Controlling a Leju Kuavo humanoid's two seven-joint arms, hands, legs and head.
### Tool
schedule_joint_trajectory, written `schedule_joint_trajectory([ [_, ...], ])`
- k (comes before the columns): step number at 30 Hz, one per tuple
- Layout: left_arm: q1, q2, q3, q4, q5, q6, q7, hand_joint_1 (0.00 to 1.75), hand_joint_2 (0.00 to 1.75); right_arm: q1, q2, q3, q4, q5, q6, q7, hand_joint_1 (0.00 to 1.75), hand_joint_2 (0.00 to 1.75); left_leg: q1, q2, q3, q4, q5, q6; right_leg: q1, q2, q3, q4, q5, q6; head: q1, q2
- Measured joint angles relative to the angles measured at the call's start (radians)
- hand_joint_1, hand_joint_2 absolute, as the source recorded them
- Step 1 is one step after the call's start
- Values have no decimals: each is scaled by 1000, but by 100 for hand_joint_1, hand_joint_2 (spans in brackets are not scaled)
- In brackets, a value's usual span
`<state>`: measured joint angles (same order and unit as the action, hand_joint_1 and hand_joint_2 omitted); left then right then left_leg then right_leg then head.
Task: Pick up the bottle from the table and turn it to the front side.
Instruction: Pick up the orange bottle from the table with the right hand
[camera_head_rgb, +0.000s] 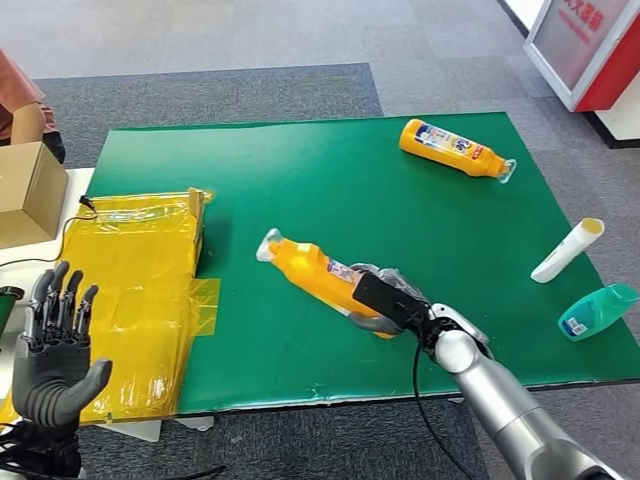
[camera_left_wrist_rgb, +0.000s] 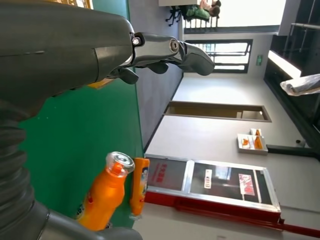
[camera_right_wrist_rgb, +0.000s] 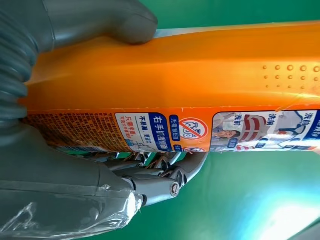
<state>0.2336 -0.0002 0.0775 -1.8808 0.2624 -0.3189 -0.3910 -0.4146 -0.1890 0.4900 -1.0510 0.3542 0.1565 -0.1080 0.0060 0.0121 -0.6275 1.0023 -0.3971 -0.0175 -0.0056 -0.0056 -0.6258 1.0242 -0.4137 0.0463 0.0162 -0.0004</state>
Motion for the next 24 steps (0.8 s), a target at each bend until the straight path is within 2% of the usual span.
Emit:
schedule_joint_trajectory([
  [11, -2, 0, 1, 8, 13, -14, -12, 0, 175, 47, 7, -87, -119, -124, -24, -70, 175, 175, 0, 0, -1, 0, 0, 0, 0, 0, -1, 0, 0, 0, 0, 0],
  [17, -32, -6, -11, 18, 55, 30, -9, 0, 175, 94, 70, -142, -268, -162, -131, -137, 175, 175, 0, 0, -1, 0, 0, 0, 0, 0, -1, 0, 0, 0, 0, 0],
  [24, -98, -7, -68, 39, 127, 71, 9, 0, 175, 150, 135, -166, -426, -223, -236, -225, 175, 175, 0, 0, -1, 0, 0, 0, 0, 0, -1, 0, 0, 0, 0, 0],
])
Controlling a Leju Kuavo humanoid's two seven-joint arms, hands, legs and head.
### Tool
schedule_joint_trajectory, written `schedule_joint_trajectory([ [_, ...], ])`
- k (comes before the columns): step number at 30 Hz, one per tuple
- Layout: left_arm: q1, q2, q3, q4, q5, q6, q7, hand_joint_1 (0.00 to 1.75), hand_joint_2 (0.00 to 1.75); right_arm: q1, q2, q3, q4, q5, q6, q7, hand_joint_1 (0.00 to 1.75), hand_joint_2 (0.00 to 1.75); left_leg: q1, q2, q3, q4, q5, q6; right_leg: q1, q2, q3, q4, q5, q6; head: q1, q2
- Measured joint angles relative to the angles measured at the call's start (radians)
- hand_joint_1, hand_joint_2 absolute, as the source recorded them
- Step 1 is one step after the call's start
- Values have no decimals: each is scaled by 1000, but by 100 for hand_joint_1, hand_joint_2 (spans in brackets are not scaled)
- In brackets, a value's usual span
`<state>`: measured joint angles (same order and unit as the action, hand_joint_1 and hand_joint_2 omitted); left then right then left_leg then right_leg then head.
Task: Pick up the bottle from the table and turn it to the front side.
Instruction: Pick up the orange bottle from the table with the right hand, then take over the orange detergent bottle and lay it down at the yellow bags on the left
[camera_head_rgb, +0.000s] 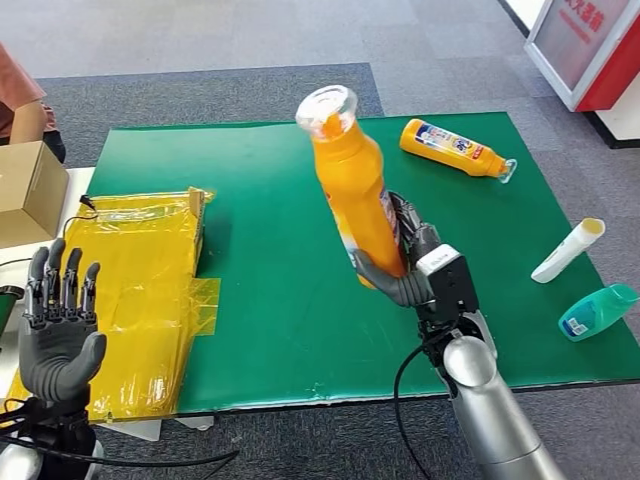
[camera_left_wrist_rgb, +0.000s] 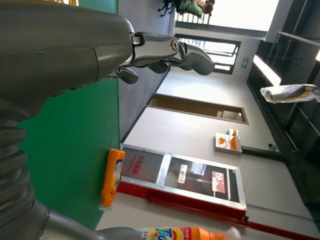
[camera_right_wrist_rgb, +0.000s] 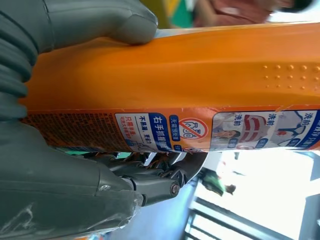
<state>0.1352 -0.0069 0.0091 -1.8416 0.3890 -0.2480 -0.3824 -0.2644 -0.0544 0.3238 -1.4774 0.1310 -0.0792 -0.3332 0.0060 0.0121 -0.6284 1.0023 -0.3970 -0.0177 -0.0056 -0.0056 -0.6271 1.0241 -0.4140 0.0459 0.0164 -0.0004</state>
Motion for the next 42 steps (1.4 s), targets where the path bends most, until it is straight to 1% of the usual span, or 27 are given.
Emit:
schedule_joint_trajectory([
  [5, -46, 0, -33, 26, 47, 15, 18, 0, 175, 25, 25, -3, -69, -25, -19, -42, 175, 175, 0, 0, 0, 0, 0, 0, 0, 0, 0, 0, 0, 0, 0, 0],
  [9, -93, 1, -53, 59, 99, 19, 43, 0, 175, 37, 35, -3, -99, -36, -15, -87, 175, 175, 0, 0, 0, 0, 0, 0, 0, 0, 0, 0, 0, 0, 0, 0],
  [12, -125, 2, -66, 81, 118, 19, 51, 0, 175, 45, 39, -2, -113, -36, -11, -101, 175, 175, 0, 0, 0, 0, 0, 0, 0, 0, 0, 0, 0, 0, 0, 0],
  [18, -180, 9, -104, 115, 164, -3, 77, 0, 175, 59, 46, 7, -121, 1, -7, -151, 175, 175, 0, 0, 0, 0, 0, 0, 0, 0, 0, 0, 0, 0, 0, 0],
  [23, -249, 24, -166, 161, 220, -53, 119, 0, 175, 68, 57, 42, -114, 57, -20, -190, 175, 175, 0, 0, 0, 0, 0, 0, 0, 0, 0, 0, 0, 0, 0, 0],
  [28, -302, 38, -229, 207, 231, -79, 141, 0, 175, 67, 63, 75, -93, 100, -48, -199, 175, 175, 0, 0, 0, 0, 0, 0, 0, 0, 0, 0, 0, 0, 0, 0],
  [32, -339, 52, -280, 228, 219, -82, 166, 0, 175, 58, 63, 90, -65, 127, -73, -199, 175, 175, 0, 0, 0, 0, 0, 0, 0, 0, 0, 0, 0, 0, 0, 0],
  [37, -395, 60, -367, 248, 188, -60, 201, 0, 175, 30, 64, 109, -8, 172, -111, -199, 175, 175, 0, 0, 0, 0, 0, 0, 0, 0, 0, 0, 1, 0, 0, 0],
  [42, -433, 68, -437, 269, 187, -52, 210, 0, 175, -6, 65, 131, 50, 201, -122, -196, 175, 175, 0, 0, 0, 0, 1, -1, 0, 0, 0, 0, 1, 0, 0, 0],
])
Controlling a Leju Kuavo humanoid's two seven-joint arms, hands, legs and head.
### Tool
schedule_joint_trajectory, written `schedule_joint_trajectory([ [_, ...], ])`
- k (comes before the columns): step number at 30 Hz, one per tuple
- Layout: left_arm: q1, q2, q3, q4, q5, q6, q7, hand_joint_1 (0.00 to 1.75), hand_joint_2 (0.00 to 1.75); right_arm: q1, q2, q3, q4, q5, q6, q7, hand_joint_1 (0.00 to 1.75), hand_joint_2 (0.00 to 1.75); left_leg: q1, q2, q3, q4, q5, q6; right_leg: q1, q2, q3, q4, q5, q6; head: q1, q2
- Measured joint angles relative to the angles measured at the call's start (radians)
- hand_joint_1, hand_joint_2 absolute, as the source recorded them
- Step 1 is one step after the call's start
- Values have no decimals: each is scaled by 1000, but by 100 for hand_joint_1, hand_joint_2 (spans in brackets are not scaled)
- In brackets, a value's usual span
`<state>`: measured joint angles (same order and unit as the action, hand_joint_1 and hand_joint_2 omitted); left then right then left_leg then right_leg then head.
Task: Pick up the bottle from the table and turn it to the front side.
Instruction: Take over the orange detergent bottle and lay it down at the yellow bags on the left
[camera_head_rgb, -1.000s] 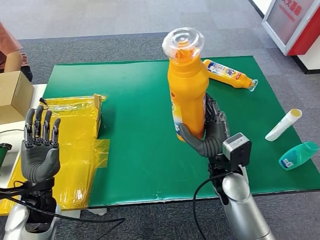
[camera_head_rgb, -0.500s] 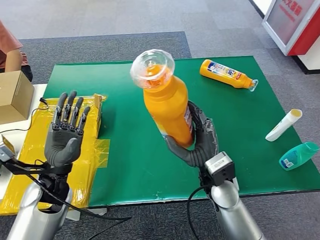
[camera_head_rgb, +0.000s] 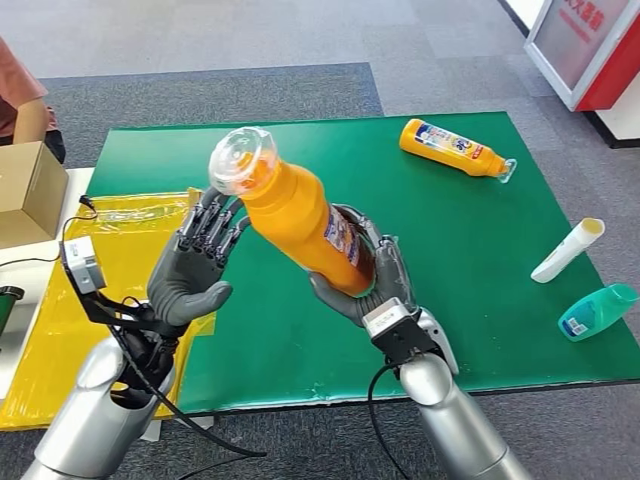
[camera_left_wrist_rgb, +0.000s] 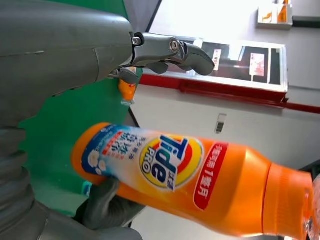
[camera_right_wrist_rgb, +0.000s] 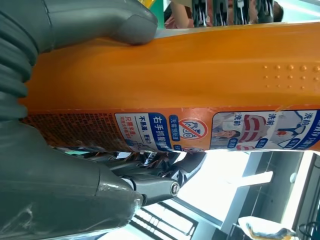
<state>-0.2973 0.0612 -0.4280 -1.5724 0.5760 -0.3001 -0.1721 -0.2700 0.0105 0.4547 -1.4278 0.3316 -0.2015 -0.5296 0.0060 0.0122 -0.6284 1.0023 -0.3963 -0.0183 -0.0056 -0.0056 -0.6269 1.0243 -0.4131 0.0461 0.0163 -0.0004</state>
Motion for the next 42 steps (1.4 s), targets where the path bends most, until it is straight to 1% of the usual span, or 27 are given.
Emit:
schedule_joint_trajectory([
  [10, -32, 8, -59, 33, 0, 0, 2, 0, 175, -35, 8, 34, 59, 27, -6, 4, 175, 175, 0, 0, 0, 0, 0, 0, 0, 0, 0, 0, 0, 0, 0, 0],
  [20, -41, 9, -75, 48, -1, 2, 2, 0, 175, -40, 13, 48, 85, 28, -10, 4, 175, 175, 0, 0, 0, 0, 0, 0, 0, 0, 0, 0, 0, 0, 0, 0],
  [23, -55, 8, -82, 53, -11, 18, 1, 0, 175, -40, 13, 62, 87, 33, -9, 2, 175, 175, 0, 0, 0, 0, 0, 0, 0, 0, 0, 0, 0, 0, 0, 0],
  [28, -95, 0, -91, 56, -18, 52, 0, 0, 175, -38, 14, 105, 93, 53, -3, -5, 175, 175, 0, 0, 0, 0, 0, 0, 0, 0, 0, 0, 0, 0, 0, 0],
  [32, -110, -10, -97, 56, -16, 63, -1, 0, 175, -37, 14, 136, 100, 58, 0, -8, 175, 175, 0, 0, 0, 0, 0, 0, 0, 0, 0, 0, 0, 0, 0, 0],
  [42, -117, -22, -109, 56, -2, 67, -8, 0, 175, -38, 14, 169, 106, 55, -1, -8, 175, 175, 0, 0, 0, 0, 0, 0, 0, 0, 0, 0, 0, 0, 0, 0],
])
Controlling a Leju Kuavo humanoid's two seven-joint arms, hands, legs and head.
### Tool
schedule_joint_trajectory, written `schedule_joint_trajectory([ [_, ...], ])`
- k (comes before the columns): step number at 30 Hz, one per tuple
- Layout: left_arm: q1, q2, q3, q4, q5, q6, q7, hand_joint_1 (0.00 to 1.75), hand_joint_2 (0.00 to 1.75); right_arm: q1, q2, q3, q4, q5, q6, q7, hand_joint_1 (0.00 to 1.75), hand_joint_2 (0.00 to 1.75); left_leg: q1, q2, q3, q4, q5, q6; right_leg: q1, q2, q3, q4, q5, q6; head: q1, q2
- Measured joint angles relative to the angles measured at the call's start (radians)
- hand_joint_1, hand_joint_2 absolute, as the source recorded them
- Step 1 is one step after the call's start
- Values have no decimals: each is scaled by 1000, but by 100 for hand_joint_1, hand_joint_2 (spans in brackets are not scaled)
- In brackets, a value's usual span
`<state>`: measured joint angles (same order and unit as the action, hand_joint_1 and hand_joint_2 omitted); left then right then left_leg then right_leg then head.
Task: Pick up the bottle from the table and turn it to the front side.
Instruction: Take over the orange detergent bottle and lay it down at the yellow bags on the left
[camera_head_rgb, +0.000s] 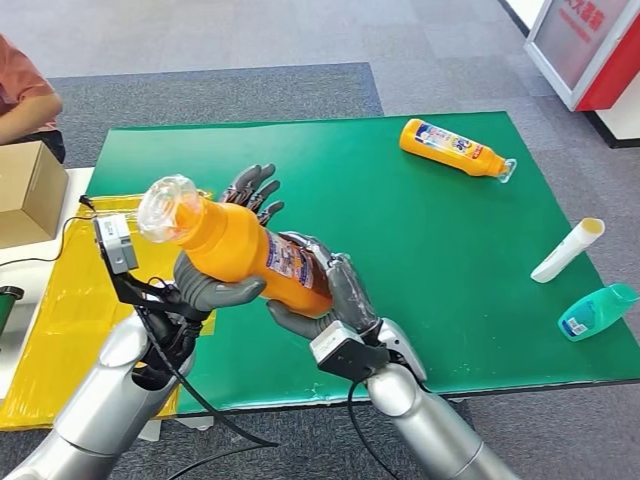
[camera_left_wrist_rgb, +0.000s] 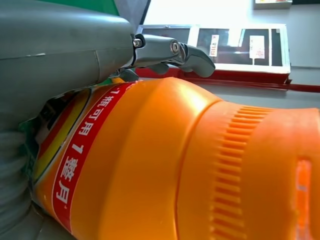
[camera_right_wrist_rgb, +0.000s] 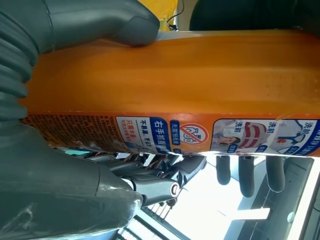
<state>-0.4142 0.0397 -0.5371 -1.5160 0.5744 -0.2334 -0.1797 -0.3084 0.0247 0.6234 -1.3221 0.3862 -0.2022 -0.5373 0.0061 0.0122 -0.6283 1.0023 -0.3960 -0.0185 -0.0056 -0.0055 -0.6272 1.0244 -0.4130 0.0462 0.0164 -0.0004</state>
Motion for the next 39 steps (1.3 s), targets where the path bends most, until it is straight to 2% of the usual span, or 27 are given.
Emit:
schedule_joint_trajectory([
  [4, 1, 0, -2, 0, 11, -7, -5, 4, 175, -2, 0, 7, 1, -5, 0, 1, 175, 175, 0, 0, 0, 0, 0, 0, 0, 0, 0, 0, 0, 0, 0, 0],
  [8, 1, 0, -3, 0, 13, -10, -9, 175, 175, -3, 0, 9, 1, -8, 0, 1, 175, 175, 0, 0, 0, 0, 0, 0, 0, 0, 0, 0, 0, 0, 0, 0],
  [25, 15, 0, -2, 0, 11, -13, -31, 175, 175, -1, 0, 14, 15, -13, 0, 4, 175, 175, 0, 0, 0, 0, 0, 0, 0, 0, 0, 0, 0, 0, 0, 0],
  [26, 16, 0, -2, 0, 9, -12, -32, 175, 175, 0, 0, 15, 16, -13, 0, 4, 167, 175, 0, 0, 0, 0, 0, 0, 0, 0, 0, 0, 0, 0, 0, 0],
  [29, 18, 0, -2, 0, 6, -8, -33, 175, 175, 0, 0, 15, 17, -13, -1, 6, 36, 175, 0, 0, 0, 0, 0, 0, 0, 0, 0, 0, 0, 0, 0, 0],
  [30, 20, 0, -1, 0, 9, -4, -36, 175, 175, 1, 0, 15, 18, -13, -2, 12, 0, 175, 0, 0, 0, 0, 0, 0, 0, 0, 0, 0, 0, 0, 0, 0],
  [34, 52, -5, 15, -13, 44, 37, -65, 175, 175, 1, 0, 14, 20, -24, -10, 48, 0, 175, 0, 0, 0, 0, 0, 0, 0, 0, 0, 0, 0, 0, 0, 0],
  [39, 116, -27, 77, -90, 92, 112, -98, 175, 175, 10, 0, -1, 31, -50, -16, 85, 0, 175, 0, 0, -1, 0, 0, 0, 0, 0, 0, 0, 0, 0, 0, 0],
])
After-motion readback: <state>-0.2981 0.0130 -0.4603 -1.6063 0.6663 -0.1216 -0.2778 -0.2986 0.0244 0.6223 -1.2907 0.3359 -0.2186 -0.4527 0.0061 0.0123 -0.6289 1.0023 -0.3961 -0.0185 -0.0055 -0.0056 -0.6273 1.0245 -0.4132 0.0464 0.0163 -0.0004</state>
